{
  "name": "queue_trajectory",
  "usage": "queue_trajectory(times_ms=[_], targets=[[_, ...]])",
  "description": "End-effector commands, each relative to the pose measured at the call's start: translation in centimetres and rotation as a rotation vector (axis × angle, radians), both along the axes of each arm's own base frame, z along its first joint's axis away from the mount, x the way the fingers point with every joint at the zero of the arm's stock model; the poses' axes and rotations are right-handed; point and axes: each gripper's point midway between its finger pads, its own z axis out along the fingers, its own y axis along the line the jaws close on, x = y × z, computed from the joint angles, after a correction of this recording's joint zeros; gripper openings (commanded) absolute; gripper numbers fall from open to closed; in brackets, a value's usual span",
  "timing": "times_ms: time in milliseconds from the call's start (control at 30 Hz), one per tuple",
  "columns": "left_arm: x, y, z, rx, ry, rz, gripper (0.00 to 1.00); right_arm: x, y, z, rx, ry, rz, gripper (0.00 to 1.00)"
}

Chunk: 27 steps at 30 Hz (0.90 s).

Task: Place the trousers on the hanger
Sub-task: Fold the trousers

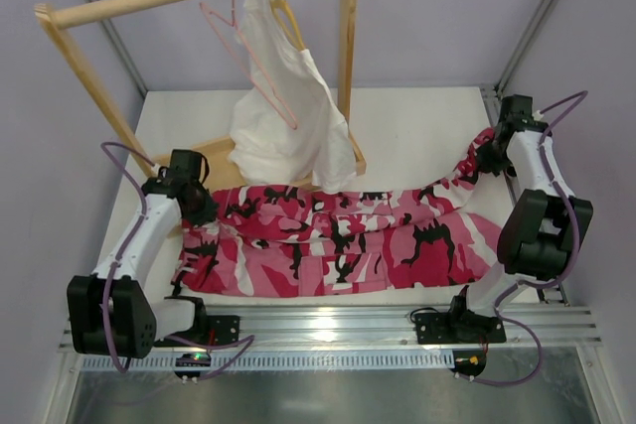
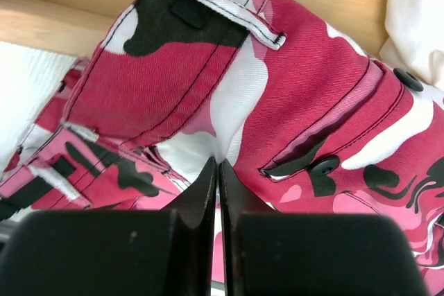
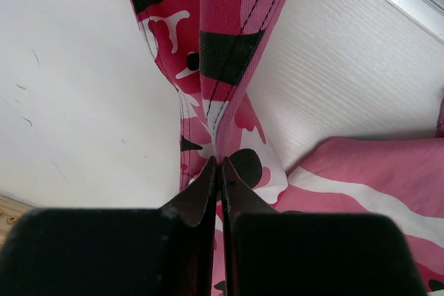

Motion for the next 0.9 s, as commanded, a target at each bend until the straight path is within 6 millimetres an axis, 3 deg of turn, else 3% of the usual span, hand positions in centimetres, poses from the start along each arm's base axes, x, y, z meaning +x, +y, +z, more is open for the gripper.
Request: queue_trajectory(times_ms=[0, 100, 300, 433, 500, 533, 667, 700, 867], targets=[[-0.8, 0.9, 1.9, 0.037, -0.029, 0.038, 0.0, 0.4, -0.2, 2.5, -0.02, -0.08, 0.017, 0.04], [-1.5, 0.8, 2.3, 0.023, -0.043, 0.071, 0.0, 0.4, -0.2, 2.4, -0.014, -0.08, 0.019, 0.04], [-5.3, -1.7, -2.1, -0.089, 0.099, 0.057, 0.0, 0.4, 0.0, 2.2, -0.002, -0.077, 0.027, 0.04], [-5.6, -2.1, -0.6, -0.017, 0.13, 0.014, 0.01, 0.6, 0.1, 1.9, 0.008, -0.073, 0.037, 0.04], [-4.5, -1.6, 2.1, 0.005, 0.061, 0.032, 0.22, 0.6, 0.1, 1.9, 0.011, -0.069, 0.036, 0.04], [-4.6, -1.1, 3.1, 0.028, 0.052, 0.043, 0.47, 0.7, 0.0, 1.8, 0.01, -0.065, 0.037, 0.04], [-2.2, 1.2, 8.1, 0.133, -0.105, 0.11, 0.72, 0.6, 0.0, 1.7, 0.014, -0.061, 0.035, 0.03], [-1.1, 1.3, 9.5, 0.135, -0.155, 0.126, 0.75, 0.6, -0.1, 1.8, 0.012, -0.062, 0.033, 0.04], [3.1, 0.1, 9.0, 0.084, -0.13, 0.238, 0.74, 0.6, -0.2, 2.1, 0.004, -0.074, 0.03, 0.04]])
